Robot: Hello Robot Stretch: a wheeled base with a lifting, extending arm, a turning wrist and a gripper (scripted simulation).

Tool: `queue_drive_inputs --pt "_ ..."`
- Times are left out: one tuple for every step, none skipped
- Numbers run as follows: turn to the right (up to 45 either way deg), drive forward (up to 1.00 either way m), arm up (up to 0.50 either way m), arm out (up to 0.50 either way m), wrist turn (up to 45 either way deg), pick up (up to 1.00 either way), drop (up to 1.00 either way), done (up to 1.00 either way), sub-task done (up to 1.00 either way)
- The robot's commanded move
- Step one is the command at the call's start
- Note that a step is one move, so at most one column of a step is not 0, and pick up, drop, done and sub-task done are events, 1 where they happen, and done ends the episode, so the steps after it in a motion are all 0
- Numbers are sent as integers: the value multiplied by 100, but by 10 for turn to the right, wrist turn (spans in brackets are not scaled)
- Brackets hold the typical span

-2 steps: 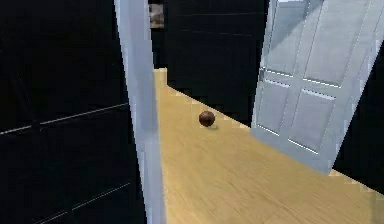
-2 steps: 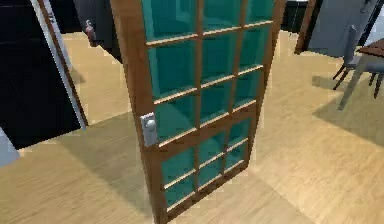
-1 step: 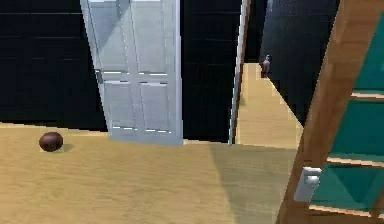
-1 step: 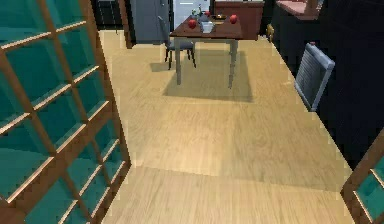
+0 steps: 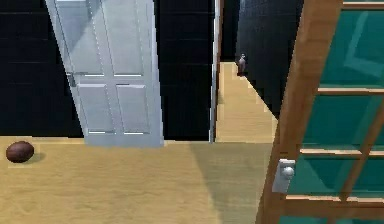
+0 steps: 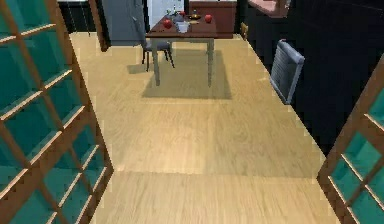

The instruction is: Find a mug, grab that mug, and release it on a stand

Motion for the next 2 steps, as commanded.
queue_drive_inputs --pt "0 30 0 0 0 0 0 0 0" --pt "-270 0 0 0 0 0 0 0 0"
